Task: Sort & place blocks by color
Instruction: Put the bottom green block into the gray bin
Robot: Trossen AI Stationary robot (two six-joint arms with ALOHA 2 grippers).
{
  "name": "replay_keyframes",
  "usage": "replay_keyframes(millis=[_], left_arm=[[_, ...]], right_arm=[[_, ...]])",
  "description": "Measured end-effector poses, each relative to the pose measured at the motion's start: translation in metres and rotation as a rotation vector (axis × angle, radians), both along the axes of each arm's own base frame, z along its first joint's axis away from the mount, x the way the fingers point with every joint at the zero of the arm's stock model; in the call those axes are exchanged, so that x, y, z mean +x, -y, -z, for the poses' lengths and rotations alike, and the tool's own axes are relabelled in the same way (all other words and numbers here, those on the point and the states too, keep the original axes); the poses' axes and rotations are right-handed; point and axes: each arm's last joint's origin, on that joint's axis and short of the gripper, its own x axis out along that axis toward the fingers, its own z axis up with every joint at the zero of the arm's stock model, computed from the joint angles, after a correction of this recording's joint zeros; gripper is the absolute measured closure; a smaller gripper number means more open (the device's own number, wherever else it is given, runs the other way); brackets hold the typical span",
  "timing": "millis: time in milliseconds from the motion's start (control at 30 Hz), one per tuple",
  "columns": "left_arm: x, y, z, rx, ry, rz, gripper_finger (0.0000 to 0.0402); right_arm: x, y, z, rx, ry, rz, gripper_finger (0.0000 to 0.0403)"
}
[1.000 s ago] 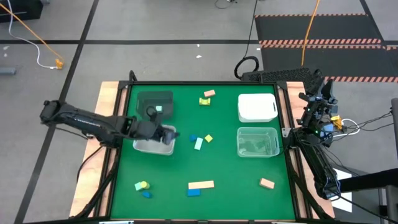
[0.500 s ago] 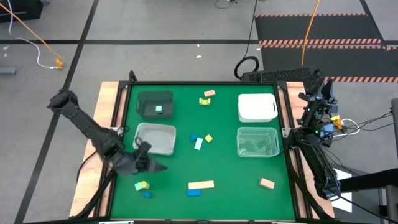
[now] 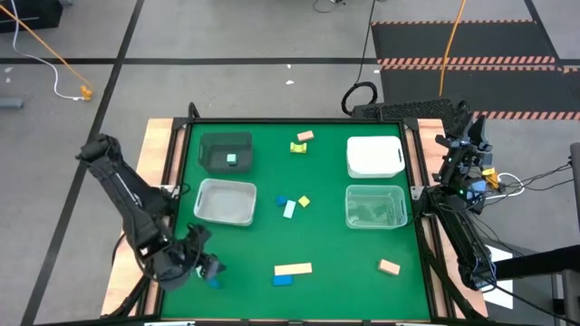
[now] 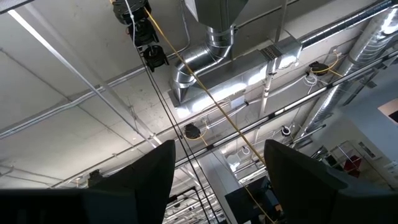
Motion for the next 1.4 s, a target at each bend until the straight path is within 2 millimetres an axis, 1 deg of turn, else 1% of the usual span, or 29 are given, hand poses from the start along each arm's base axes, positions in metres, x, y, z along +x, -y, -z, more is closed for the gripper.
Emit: replay_keyframes(millis=[67,133,333,667,1000,1167,1267,1333,1400], left_arm=[[-0.002,0.002,-0.002,-0.006,-0.088,-0.001,0.011],[-0.003,0.003,0.0,-0.003,-0.175,-0.002,0.011],[-0.001,0.008,0.021,0.09,-0.31,-0.023,0.011],[0.008,0.021,0.053,0.202,-0.39,-0.027,0.011],[0.013,0.031,0.073,0.224,-0.456,0.023,0.011],[0.016,0.032,0.079,0.241,-0.465,0.03,0.011],[0.017,0.033,0.083,0.264,-0.472,0.054,0.0125],[0.018,0.034,0.086,0.27,-0.474,0.063,0.0149],[0.019,0.035,0.088,0.269,-0.471,0.064,0.0181]], right_arm=[[0.0,0.0,0.0,0.0,0.0,0.0,0.0165],[0.0,0.0,0.0,0.0,0.0,0.0,0.0165],[0.0,0.0,0.0,0.0,0.0,0.0,0.0165],[0.0,0.0,0.0,-0.001,0.001,0.0,0.0165],[0.0,0.0,0.0,-0.001,0.0,0.0,0.0165],[0.0,0.0,0.0,-0.001,0.0,0.0,0.0165],[0.0,0.0,0.0,-0.001,0.0,0.0,0.0165],[0.0,0.0,0.0,-0.001,0.0,0.0,0.0165],[0.0,0.0,0.0,-0.001,0.0,0.0,0.0165]])
